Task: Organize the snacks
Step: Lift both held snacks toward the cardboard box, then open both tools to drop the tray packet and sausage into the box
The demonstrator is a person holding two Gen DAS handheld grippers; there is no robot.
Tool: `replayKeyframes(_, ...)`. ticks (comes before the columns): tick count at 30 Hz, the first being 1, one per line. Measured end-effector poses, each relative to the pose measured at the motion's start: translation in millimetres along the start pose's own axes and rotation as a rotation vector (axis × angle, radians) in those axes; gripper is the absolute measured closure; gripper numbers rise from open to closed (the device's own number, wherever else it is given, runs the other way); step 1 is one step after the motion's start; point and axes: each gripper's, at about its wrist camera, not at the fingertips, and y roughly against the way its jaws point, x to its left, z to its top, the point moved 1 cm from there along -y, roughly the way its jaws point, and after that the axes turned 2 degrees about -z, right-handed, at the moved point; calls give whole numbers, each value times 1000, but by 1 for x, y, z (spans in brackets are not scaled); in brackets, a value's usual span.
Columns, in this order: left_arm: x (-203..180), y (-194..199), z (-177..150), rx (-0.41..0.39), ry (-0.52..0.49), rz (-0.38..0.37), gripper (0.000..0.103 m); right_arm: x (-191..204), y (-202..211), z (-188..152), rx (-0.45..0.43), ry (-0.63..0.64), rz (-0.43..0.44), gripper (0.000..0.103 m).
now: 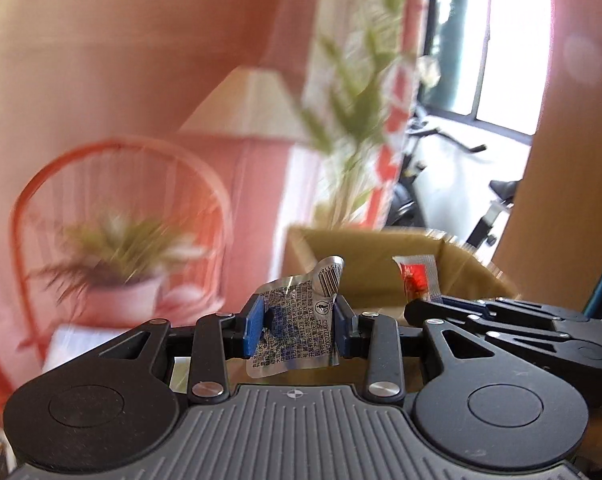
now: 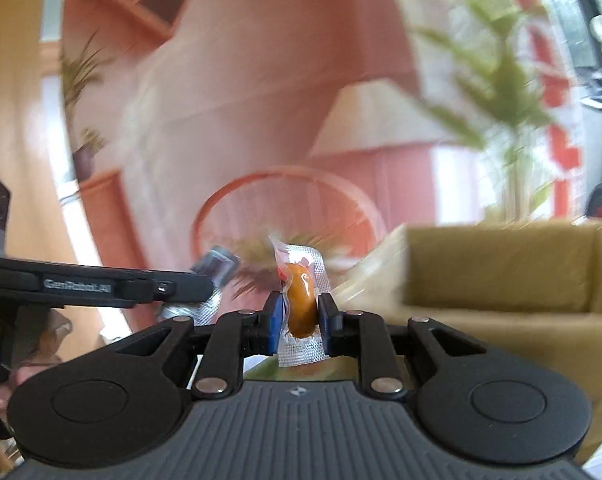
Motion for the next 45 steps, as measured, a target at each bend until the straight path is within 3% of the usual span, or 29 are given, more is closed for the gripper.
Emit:
replayKeyframes(7, -62, -67, 34, 21, -49, -39, 65, -75, 7, 33, -37, -53, -161, 82)
replayKeyframes(13, -87, -129, 34, 104, -92, -37, 65, -135, -2, 33, 2, -126, -250, 82)
replayKeyframes(20, -98, -173, 25, 197, -126, -15, 64, -158, -8, 20, 47, -155, -301, 82)
replayKeyframes(23, -97, -179, 21, 225, -129, -25, 50, -159, -9, 16, 54, -169, -314, 78)
replayKeyframes(30, -69, -159, 24, 226, -61, -29, 45, -147, -5, 19, 39, -167, -314, 69)
replayKeyframes(35, -35, -115, 30, 210, 6, -39, 44, -119, 5, 23, 19, -165, -255, 68)
replayKeyframes(42, 23, -40, 33, 163, 60, 21, 43, -70, 11, 27, 15, -174, -146, 68)
replayKeyframes(45, 51, -10, 27, 147, 82, 72, 42, -50, 7, 24, 33, -166, -98, 57)
